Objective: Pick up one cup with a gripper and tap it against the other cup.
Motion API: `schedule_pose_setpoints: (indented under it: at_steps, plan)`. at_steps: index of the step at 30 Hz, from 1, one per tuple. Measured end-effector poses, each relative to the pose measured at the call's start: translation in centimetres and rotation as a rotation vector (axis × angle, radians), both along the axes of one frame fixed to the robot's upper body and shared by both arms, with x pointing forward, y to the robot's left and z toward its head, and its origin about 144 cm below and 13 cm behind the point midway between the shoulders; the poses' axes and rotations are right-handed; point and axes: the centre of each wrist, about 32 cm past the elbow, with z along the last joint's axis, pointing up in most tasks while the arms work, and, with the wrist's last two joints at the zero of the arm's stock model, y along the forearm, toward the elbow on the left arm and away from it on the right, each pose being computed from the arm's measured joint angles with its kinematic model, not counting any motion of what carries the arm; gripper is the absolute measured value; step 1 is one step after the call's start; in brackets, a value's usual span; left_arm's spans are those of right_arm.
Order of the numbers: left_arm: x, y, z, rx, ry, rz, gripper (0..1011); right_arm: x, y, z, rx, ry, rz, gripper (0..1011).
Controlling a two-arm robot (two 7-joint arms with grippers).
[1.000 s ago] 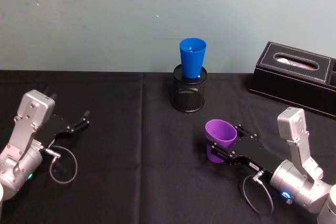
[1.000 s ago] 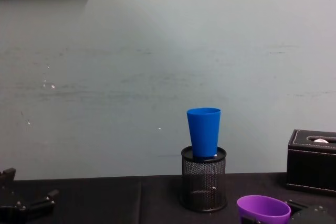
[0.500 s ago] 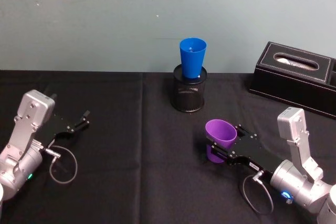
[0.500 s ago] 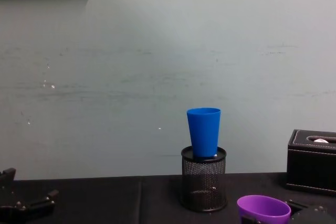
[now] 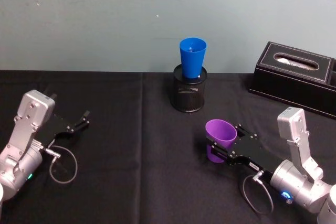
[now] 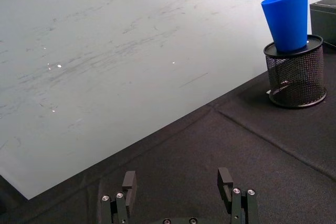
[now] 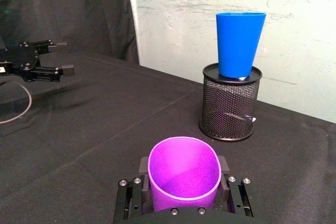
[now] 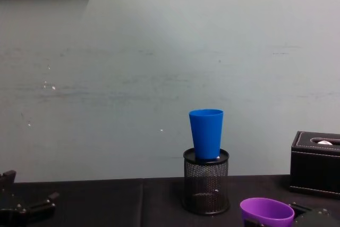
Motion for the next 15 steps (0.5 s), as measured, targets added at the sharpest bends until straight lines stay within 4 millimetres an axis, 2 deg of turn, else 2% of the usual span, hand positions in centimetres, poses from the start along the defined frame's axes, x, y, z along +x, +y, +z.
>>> schedule_pose_setpoints:
  at_steps: [15]
  plan:
    - [0.0, 0.0, 0.0, 0.0, 0.0, 0.0, 1011, 0.0, 0.0, 0.0, 0.0, 0.0, 0.0, 733]
